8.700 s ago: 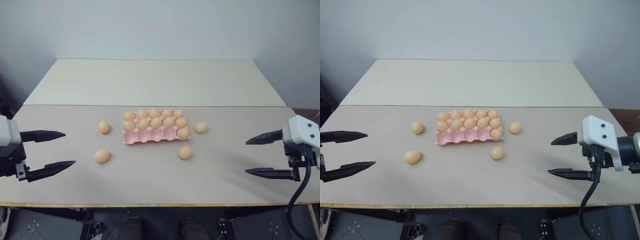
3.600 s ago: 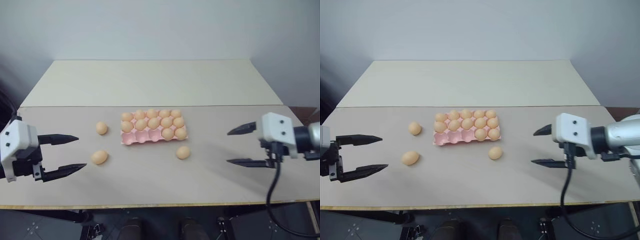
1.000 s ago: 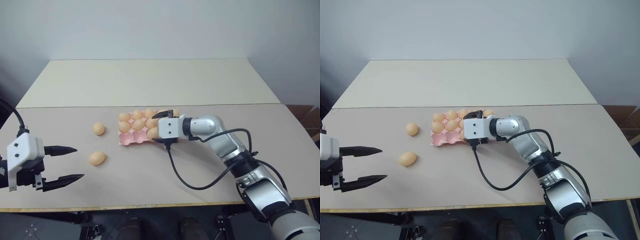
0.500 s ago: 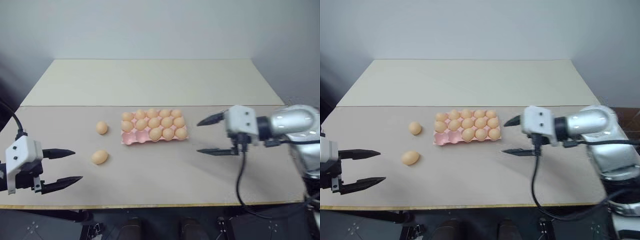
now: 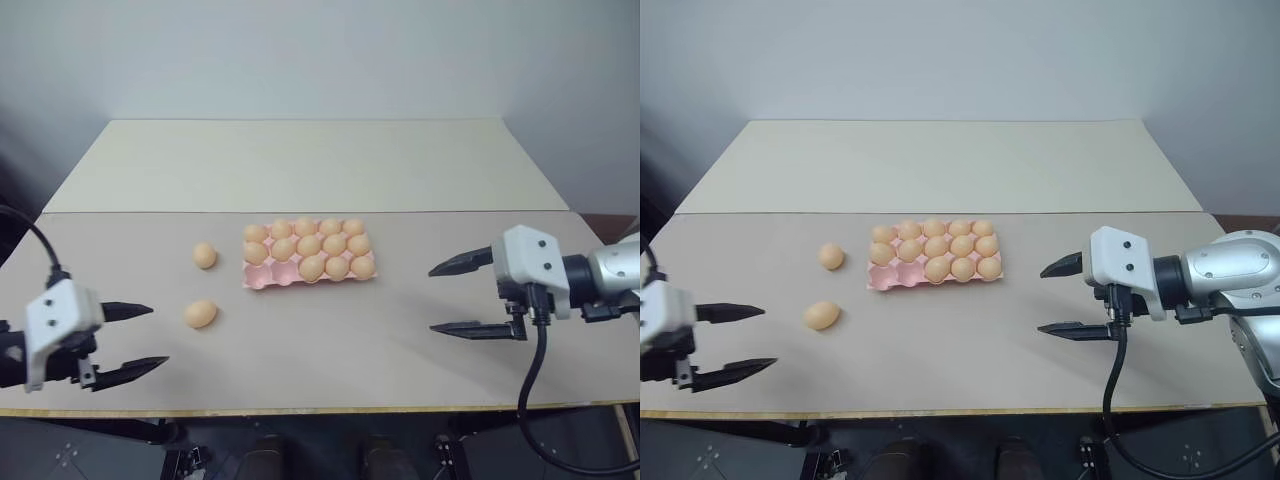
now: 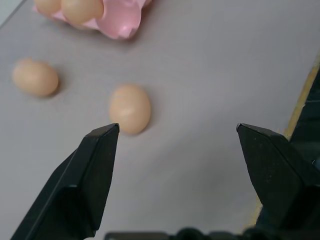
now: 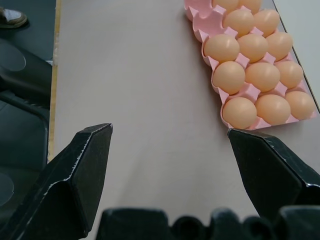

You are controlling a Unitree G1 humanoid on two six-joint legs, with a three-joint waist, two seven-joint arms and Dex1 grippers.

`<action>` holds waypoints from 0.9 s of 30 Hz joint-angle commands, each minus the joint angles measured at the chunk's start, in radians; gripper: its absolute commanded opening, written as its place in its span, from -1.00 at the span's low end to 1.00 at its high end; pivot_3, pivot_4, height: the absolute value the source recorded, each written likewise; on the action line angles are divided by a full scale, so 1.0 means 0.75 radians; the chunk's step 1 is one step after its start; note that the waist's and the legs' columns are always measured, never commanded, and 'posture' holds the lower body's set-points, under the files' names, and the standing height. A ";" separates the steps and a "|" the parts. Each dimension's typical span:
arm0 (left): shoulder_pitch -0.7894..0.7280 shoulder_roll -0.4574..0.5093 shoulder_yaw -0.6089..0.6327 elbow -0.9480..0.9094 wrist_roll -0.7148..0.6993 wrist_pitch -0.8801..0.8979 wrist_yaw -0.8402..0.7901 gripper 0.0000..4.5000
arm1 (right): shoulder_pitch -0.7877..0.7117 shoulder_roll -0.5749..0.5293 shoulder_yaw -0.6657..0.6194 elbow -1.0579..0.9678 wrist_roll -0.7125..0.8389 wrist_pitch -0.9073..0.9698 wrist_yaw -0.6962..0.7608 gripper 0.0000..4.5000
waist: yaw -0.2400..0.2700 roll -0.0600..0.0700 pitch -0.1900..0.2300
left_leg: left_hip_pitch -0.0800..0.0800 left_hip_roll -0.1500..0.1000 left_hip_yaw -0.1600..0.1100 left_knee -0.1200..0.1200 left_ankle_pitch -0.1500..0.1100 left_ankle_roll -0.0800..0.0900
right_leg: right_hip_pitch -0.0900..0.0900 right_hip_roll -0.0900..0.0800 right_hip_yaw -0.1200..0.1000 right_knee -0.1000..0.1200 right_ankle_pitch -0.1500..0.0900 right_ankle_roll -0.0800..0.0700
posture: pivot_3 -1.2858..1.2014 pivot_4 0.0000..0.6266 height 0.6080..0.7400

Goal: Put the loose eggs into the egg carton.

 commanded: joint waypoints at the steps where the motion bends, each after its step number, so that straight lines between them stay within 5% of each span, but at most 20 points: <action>1: -0.106 -0.013 -0.126 -0.011 0.071 0.036 0.162 0.82 | 0.001 -0.011 -0.018 -0.053 0.009 0.012 -0.049 0.90 | 0.002 0.000 0.000 | 0.000 0.000 0.000 0.000 0.000 0.000 | 0.000 0.000 0.000 0.000 0.000 0.000 | 0.03 -0.52 1.00; 13: -0.451 -0.176 -0.513 0.250 0.177 0.086 0.425 0.82 | 0.053 -0.006 -0.035 -0.111 0.017 0.062 -0.196 0.90 | 0.002 0.000 0.000 | -0.003 -0.001 -0.001 0.000 0.000 0.000 | -0.002 0.000 0.000 0.001 0.000 0.000 | 0.03 -0.52 1.00; 23: -0.527 -0.190 -0.648 0.403 0.211 0.094 0.402 0.82 | 0.087 -0.026 -0.052 -0.130 0.010 0.070 -0.238 0.90 | 0.002 -0.001 0.000 | -0.003 -0.002 -0.001 0.001 0.000 0.000 | -0.002 0.000 -0.001 0.000 0.000 0.000 | 0.03 -0.52 1.00; 27: -0.551 -0.206 -0.632 0.411 0.165 0.133 0.388 0.40 | 0.085 -0.028 -0.049 -0.128 0.017 0.070 -0.247 0.92 | 0.001 -0.001 0.000 | -0.001 -0.002 -0.001 0.001 0.000 0.001 | -0.001 0.000 0.000 0.002 0.000 0.000 | 0.03 -0.52 1.00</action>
